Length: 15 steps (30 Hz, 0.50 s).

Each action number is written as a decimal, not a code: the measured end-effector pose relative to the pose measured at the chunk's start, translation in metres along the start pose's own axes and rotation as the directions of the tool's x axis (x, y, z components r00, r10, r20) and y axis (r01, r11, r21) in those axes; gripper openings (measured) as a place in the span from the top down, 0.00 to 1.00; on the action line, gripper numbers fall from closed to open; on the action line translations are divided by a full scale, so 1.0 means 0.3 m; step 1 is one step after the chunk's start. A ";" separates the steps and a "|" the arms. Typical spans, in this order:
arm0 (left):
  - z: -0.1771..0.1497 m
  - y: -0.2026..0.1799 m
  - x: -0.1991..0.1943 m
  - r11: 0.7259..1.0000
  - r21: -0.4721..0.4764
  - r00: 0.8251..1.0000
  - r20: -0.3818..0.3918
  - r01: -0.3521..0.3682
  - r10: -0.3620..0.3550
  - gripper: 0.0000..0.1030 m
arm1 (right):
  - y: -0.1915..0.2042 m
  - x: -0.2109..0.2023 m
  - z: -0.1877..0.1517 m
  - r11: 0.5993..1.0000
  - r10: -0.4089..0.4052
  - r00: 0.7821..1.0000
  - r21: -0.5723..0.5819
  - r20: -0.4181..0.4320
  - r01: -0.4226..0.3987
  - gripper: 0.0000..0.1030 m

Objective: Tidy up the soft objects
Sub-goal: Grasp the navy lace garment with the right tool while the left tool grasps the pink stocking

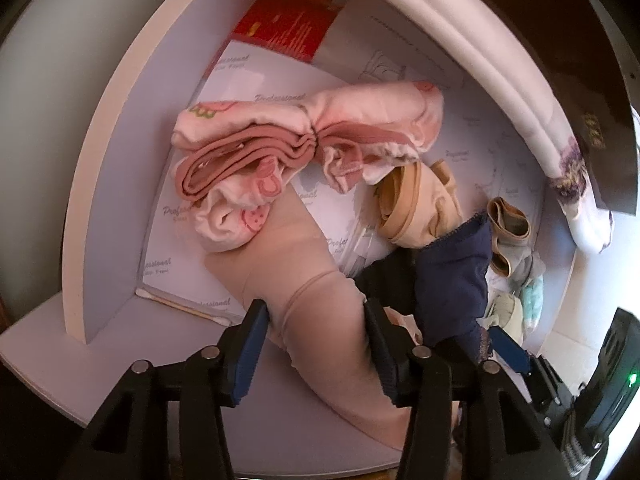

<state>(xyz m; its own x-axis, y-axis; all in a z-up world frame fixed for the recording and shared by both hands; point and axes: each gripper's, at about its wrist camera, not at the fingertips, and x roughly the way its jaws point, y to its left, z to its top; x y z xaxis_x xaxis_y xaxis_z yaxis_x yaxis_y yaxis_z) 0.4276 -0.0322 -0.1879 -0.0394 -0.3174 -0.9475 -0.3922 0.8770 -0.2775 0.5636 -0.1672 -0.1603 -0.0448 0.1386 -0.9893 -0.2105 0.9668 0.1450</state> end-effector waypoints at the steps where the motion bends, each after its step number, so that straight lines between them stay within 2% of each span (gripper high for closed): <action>1: -0.008 0.010 0.005 1.000 -0.002 1.000 -0.003 -0.003 0.003 0.46 | 0.012 0.000 -0.001 1.000 0.007 1.000 -0.010 0.004 -0.007 0.29; 3: -0.015 0.033 0.008 1.000 -0.010 1.000 -0.005 0.009 -0.009 0.46 | 0.043 -0.011 0.002 0.999 0.023 1.000 -0.025 0.012 -0.023 0.45; 5: -0.018 0.054 -0.002 1.000 0.004 1.000 -0.006 0.012 -0.012 0.51 | 0.067 -0.009 0.002 0.998 0.041 0.999 -0.038 0.012 -0.040 0.58; 10: -0.048 0.042 -0.019 0.998 0.059 0.999 0.038 0.014 -0.017 0.61 | 0.078 0.022 0.002 0.997 0.076 0.997 -0.011 -0.023 -0.077 0.61; 15: -0.079 0.037 -0.066 0.997 0.076 0.996 0.088 0.024 -0.031 0.63 | 0.086 0.044 -0.001 0.997 0.074 0.996 -0.003 -0.044 -0.074 0.61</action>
<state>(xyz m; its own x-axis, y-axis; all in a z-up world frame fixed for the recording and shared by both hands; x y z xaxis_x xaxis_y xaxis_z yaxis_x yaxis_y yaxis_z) 0.4022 -0.0245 -0.1684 0.0541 -0.3111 -0.9488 -0.3224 0.8939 -0.3115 0.5572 -0.1404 -0.1696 -0.1031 0.1997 -0.9744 -0.2091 0.9534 0.2176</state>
